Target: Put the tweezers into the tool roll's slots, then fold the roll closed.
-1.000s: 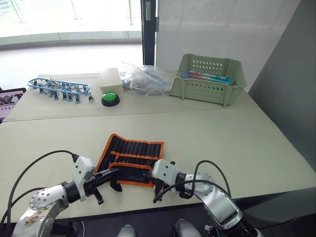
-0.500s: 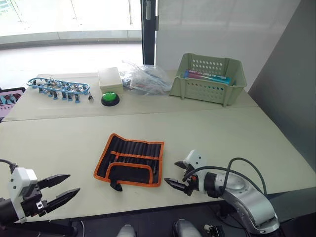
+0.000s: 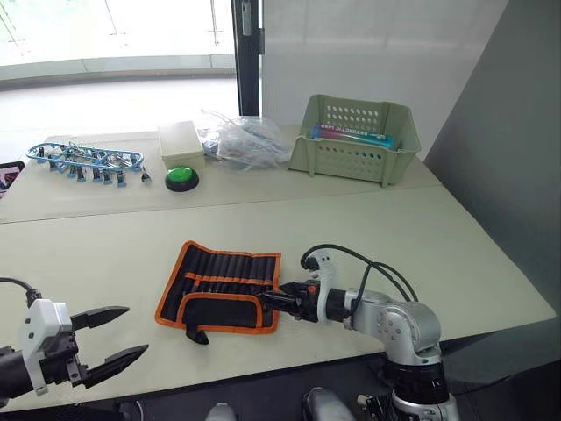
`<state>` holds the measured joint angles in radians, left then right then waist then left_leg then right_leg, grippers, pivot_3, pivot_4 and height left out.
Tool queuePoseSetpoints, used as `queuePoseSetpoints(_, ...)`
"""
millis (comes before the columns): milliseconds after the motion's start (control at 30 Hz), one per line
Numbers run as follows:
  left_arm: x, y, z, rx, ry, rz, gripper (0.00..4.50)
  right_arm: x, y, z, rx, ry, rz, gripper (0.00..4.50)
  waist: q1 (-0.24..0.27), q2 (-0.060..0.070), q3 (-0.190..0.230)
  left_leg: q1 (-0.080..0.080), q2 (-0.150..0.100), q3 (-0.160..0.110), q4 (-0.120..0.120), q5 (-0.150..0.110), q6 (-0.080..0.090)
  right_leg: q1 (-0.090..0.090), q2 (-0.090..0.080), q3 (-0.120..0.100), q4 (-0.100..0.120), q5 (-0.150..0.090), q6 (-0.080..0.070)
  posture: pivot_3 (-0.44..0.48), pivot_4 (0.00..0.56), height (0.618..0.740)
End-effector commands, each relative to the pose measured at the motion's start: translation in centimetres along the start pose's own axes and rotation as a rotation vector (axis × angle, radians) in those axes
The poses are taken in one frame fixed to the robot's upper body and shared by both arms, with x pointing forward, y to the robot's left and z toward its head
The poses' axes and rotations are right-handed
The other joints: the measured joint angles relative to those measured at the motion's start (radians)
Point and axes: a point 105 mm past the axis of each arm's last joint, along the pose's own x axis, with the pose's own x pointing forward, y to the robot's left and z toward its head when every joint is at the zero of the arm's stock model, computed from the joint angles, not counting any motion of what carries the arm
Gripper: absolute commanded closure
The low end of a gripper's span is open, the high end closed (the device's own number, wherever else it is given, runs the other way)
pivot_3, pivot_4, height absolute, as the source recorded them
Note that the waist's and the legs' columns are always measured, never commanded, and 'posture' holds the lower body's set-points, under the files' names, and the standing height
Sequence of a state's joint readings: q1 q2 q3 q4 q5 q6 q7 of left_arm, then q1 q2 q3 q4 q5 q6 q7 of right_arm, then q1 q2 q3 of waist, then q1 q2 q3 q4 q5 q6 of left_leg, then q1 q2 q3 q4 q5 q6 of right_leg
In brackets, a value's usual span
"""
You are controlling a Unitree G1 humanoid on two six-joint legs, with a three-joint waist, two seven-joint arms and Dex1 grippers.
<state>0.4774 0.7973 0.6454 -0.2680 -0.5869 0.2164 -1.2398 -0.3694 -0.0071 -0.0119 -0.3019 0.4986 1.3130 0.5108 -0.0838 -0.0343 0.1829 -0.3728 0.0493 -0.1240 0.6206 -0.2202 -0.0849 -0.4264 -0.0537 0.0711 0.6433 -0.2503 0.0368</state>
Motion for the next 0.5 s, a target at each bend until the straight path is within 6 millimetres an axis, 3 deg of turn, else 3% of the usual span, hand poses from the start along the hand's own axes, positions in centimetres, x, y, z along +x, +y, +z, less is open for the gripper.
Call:
queuePoseSetpoints(33, 0.11, -0.17, 0.68, 0.046, -0.011, -0.004, 0.03, 0.18, 0.54, -0.38, 0.051, 0.022, 0.033, 0.3, 0.0, 0.0, 0.0, 0.0, 0.0, 0.0, -0.001, 0.0, 0.0, 0.0, 0.0, 0.0, 0.0, 0.0, 0.0, 0.0, 0.15, 0.736)
queuePoseSetpoints(200, 0.2, 0.0, 0.58, 0.049, -0.011, 0.0, 0.03, 0.28, 0.78, -0.46, 0.085, 0.014, 0.038, 0.3, -0.002, 0.0, 0.0, 0.001, 0.0, 0.0, -0.006, 0.0, 0.0, -0.001, 0.0, 0.0, -0.001, 0.001, 0.001, 0.0, 0.15, 0.736)
queuePoseSetpoints(300, 0.28, 0.01, 0.39, 0.048, -0.007, -0.002, 0.0, -0.04, 0.38, -0.23, 0.098, -0.008, 0.017, 1.12, -0.002, 0.0, 0.0, 0.0, 0.0, 0.0, -0.007, 0.0, 0.0, -0.002, 0.0, 0.0, -0.001, 0.001, 0.002, 0.0, 0.15, 0.736)
queuePoseSetpoints(500, 0.65, 0.05, 0.39, 0.049, -0.015, -0.005, 0.0, -0.27, -0.17, -0.16, 0.1, -0.011, -0.001, 3.22, -0.002, 0.001, 0.001, 0.0, 0.0, 0.0, -0.008, 0.0, 0.0, -0.002, 0.0, 0.0, -0.002, 0.002, 0.004, 0.0, 0.15, 0.736)
